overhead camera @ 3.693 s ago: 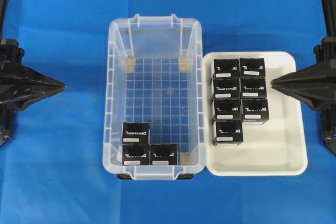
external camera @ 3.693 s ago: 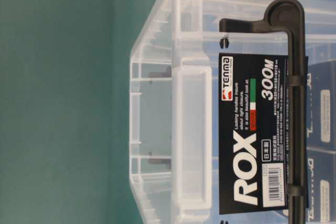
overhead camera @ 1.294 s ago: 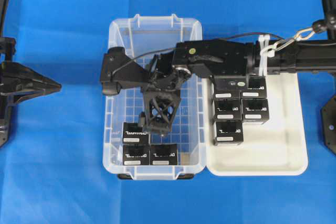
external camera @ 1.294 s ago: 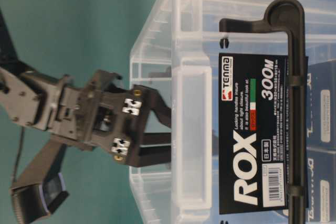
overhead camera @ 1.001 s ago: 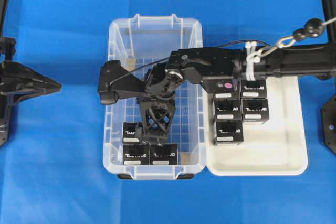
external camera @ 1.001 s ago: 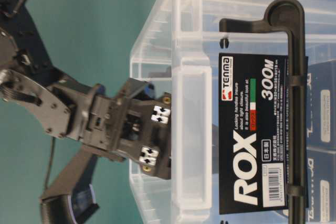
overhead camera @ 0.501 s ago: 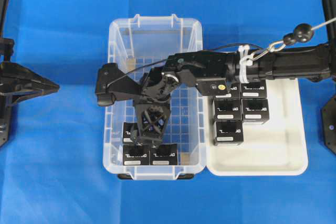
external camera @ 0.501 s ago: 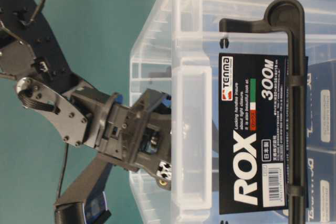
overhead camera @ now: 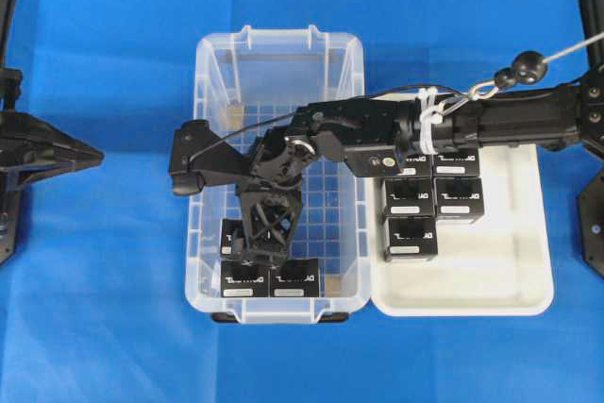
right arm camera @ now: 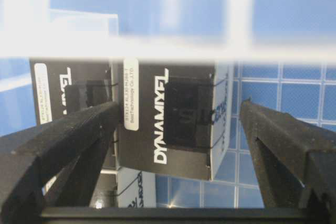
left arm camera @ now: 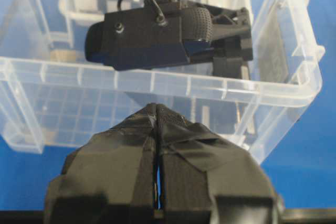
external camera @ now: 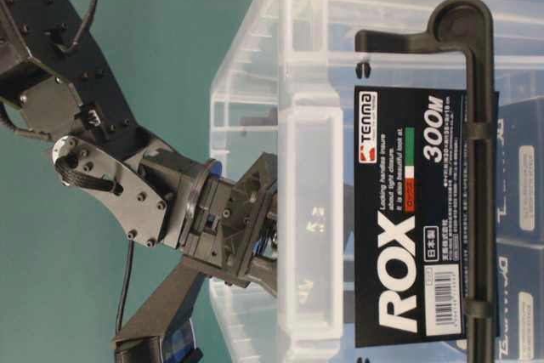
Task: Pick the box from inside the plastic case
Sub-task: 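Close the right gripper around the black box, then lift the black box up out of the clear case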
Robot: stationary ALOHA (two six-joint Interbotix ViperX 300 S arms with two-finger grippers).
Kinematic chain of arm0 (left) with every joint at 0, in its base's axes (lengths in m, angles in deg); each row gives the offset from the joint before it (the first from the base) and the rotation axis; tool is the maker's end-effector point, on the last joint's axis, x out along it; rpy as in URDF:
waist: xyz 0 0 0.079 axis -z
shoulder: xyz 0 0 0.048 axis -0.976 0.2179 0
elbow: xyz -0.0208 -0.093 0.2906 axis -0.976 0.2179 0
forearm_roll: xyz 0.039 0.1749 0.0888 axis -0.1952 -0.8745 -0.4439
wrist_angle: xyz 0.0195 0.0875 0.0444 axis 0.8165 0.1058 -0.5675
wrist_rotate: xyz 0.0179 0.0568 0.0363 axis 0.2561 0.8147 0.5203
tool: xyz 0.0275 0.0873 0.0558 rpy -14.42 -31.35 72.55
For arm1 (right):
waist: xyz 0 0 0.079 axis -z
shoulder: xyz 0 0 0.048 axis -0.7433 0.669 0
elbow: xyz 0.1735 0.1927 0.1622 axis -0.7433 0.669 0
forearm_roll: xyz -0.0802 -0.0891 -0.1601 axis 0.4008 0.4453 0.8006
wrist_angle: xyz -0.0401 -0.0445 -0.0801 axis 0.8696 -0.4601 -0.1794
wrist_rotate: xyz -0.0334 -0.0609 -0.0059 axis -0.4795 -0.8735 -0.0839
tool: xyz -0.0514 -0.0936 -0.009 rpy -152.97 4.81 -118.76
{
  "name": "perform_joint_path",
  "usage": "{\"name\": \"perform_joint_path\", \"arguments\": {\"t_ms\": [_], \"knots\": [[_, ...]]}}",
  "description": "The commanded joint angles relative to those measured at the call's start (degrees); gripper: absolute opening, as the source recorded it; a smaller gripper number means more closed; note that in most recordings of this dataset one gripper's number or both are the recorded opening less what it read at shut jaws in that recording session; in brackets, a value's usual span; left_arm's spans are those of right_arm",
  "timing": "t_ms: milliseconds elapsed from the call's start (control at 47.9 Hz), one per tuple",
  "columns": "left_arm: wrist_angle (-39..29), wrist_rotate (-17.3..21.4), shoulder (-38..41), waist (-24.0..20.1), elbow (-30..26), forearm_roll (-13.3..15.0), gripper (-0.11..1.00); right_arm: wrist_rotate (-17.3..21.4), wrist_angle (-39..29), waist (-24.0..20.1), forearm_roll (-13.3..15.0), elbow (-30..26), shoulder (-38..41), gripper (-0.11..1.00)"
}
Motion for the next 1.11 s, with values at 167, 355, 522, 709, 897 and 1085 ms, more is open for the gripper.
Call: {"name": "perform_joint_path", "arguments": {"t_ms": [167, 355, 522, 709, 897, 1085], "knots": [[0.26, 0.00, 0.26, -0.18, -1.05, -0.09, -0.04, -0.26, 0.70, 0.79, 0.44, -0.09, 1.58, 0.99], [0.26, 0.09, 0.26, -0.18, -0.97, -0.18, -0.04, -0.35, 0.44, 2.55, 1.93, -0.26, 1.49, 0.99], [0.26, 0.00, 0.09, -0.18, -0.97, -0.18, -0.04, -0.35, 0.09, 2.72, 2.20, -0.18, 1.58, 0.99], [0.26, 0.00, 0.00, -0.18, -0.97, -0.09, -0.04, -0.26, 0.26, 1.05, 2.20, 0.26, 2.20, 0.99], [0.26, 0.09, 0.00, -0.18, -0.88, -0.18, -0.04, -0.26, 1.49, 0.62, 2.20, 0.35, 2.90, 0.99], [0.26, 0.00, -0.09, -0.18, -0.88, -0.18, -0.04, -0.18, 2.64, 1.14, 2.46, 0.35, 2.81, 0.96]]}}
